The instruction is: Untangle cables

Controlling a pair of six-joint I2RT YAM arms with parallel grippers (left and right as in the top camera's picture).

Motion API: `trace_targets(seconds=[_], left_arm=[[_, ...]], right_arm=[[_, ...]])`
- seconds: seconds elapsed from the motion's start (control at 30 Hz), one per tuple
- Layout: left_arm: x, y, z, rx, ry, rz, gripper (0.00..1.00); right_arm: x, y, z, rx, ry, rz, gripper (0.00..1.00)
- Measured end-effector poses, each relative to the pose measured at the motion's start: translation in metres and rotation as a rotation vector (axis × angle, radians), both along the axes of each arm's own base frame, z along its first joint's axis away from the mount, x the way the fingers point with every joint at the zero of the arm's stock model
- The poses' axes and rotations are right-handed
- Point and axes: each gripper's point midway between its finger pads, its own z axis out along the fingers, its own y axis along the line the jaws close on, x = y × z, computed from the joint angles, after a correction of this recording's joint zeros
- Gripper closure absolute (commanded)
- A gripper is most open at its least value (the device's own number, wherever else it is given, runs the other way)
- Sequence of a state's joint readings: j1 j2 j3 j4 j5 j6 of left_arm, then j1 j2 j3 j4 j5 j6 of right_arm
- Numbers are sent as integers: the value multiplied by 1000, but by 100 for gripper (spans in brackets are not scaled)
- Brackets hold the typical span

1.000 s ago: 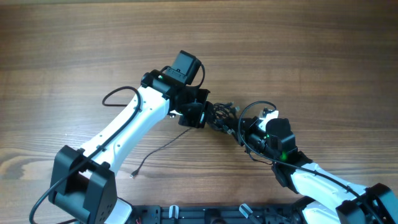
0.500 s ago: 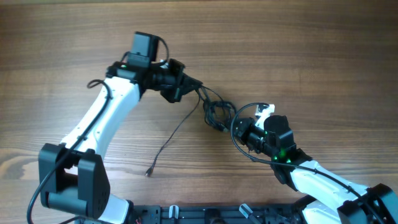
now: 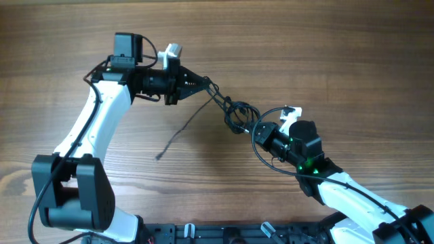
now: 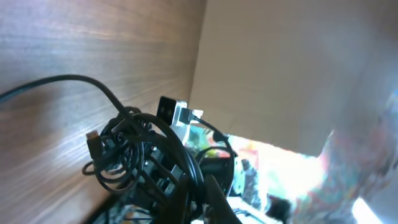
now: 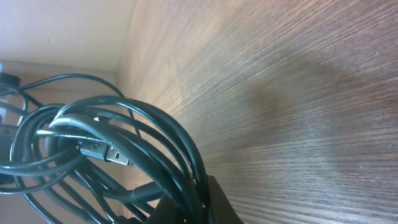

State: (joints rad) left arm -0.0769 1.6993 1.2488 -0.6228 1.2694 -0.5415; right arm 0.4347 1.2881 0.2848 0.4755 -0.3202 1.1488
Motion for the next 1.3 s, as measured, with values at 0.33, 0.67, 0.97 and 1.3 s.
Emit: trace_targets(seconds=[0.33, 0.67, 0.97, 1.3], left_arm=[[-10, 23, -36, 238, -87, -6, 53], [-42, -13, -86, 607, -105, -144, 11], [-61, -23, -112, 876, 7, -59, 23], [-70, -25, -121, 1017, 122, 116, 31]], right_arm=[[-30, -40, -67, -138, 210, -117, 77], [-13, -33, -46, -97, 141, -130, 0], [-13, -33, -43, -93, 135, -130, 0], [-22, -41, -3, -39, 65, -153, 0]])
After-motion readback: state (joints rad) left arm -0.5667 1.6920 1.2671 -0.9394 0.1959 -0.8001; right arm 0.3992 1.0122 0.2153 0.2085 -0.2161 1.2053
